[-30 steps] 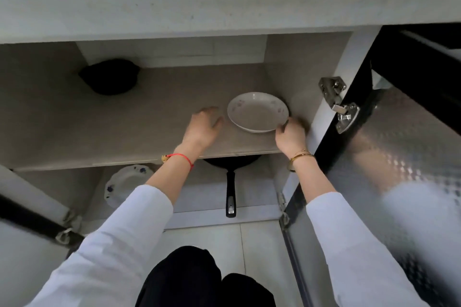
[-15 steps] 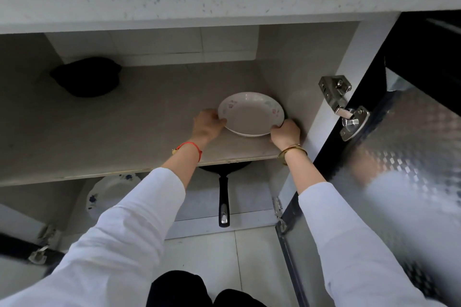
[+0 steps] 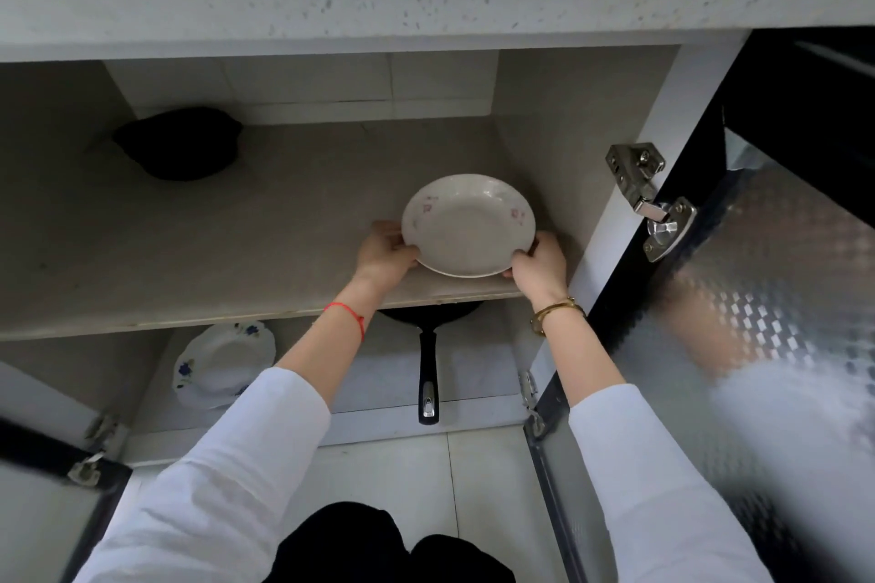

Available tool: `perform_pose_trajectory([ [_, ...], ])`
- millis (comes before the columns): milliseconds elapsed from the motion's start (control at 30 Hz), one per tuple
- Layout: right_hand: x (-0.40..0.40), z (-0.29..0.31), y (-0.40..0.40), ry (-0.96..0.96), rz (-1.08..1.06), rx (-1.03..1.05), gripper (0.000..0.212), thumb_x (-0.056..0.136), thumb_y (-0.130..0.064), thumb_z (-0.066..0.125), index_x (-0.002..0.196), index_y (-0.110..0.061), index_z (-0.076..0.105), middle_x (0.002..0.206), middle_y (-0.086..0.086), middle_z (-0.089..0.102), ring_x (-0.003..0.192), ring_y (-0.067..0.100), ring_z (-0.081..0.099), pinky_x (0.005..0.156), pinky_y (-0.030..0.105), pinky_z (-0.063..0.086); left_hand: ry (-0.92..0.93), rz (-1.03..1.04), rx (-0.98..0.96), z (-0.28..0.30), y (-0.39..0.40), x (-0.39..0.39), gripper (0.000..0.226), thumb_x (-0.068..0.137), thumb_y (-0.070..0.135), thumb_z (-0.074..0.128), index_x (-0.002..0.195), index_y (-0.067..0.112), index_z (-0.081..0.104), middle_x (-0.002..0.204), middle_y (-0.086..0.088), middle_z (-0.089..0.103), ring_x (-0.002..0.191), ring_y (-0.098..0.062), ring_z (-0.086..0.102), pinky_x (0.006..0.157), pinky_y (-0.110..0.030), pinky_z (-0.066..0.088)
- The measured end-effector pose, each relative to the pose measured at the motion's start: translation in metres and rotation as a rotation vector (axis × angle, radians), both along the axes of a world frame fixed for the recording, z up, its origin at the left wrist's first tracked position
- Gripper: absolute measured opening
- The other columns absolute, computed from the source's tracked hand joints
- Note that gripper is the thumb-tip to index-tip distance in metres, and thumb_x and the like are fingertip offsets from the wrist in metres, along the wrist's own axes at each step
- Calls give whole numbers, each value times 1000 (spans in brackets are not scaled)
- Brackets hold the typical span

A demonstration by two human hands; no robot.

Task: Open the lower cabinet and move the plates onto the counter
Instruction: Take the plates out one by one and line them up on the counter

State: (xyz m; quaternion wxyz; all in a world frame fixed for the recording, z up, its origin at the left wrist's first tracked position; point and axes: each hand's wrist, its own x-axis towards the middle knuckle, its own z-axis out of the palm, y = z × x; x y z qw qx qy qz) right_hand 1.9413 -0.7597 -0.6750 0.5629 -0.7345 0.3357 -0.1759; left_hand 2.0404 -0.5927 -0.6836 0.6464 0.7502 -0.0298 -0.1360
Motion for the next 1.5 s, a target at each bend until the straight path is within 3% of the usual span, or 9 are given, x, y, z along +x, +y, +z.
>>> perform_pose_trajectory([
  [267,-52,7,54,-121,92,39,31,87,-1,48,114,-15,45,100,0,57,86,24,64,47,6,44,-71,67,-86,14,77,-62,46,75,-5,67,112,13,48,106,3,62,95,-8,62,73,-18,51],
  [500,-94,9,106,-151,176,81,31,85,0,49,112,-16,49,101,1,61,80,22,66,50,9,48,-80,118,-99,22,144,-120,43,76,-2,69,114,11,53,107,-4,71,98,-13,68,67,-9,49],
  [600,-106,10,126,-163,217,52,32,84,-3,49,113,-18,51,104,0,62,87,23,65,68,25,57,-66,161,-108,26,167,-142,45,77,2,70,116,14,54,106,0,72,92,-7,69,64,-9,49],
  [667,-112,10,137,-168,250,41,33,85,-5,49,114,-19,51,105,1,62,88,26,65,74,31,56,-67,194,-115,27,179,-153,44,78,3,70,117,14,54,106,1,72,87,-4,68,61,-10,49],
  [867,-111,2,158,-179,320,6,33,86,-5,50,117,-17,50,106,-1,61,83,20,66,54,8,47,-70,246,-117,16,203,-162,45,78,1,70,118,14,54,109,1,71,98,-7,68,77,-21,55],
  [967,-106,-3,163,-172,326,-37,33,86,-5,50,113,-23,50,103,-9,61,82,8,63,60,11,52,-63,253,-117,7,212,-159,46,76,1,72,116,16,55,106,5,72,100,-8,67,85,-28,54],
  [1100,-96,-4,173,-131,308,-55,35,85,-4,50,111,-26,49,95,-18,61,80,14,64,67,22,54,-20,268,-100,7,219,-151,47,75,1,72,115,18,56,107,4,72,100,-9,67,75,-17,53],
  [1267,-100,24,187,-19,305,-22,35,86,-1,48,109,-26,45,94,-20,59,77,21,63,62,25,51,100,299,-73,42,222,-156,48,75,-7,68,116,12,52,109,-4,71,97,-15,67,73,-18,52],
  [1500,-141,99,204,121,329,54,36,83,1,49,109,-23,47,98,-16,59,84,1,60,63,7,47,237,319,-28,123,240,-203,45,75,-10,65,110,15,53,107,-4,72,99,-24,67,85,-37,55],
])
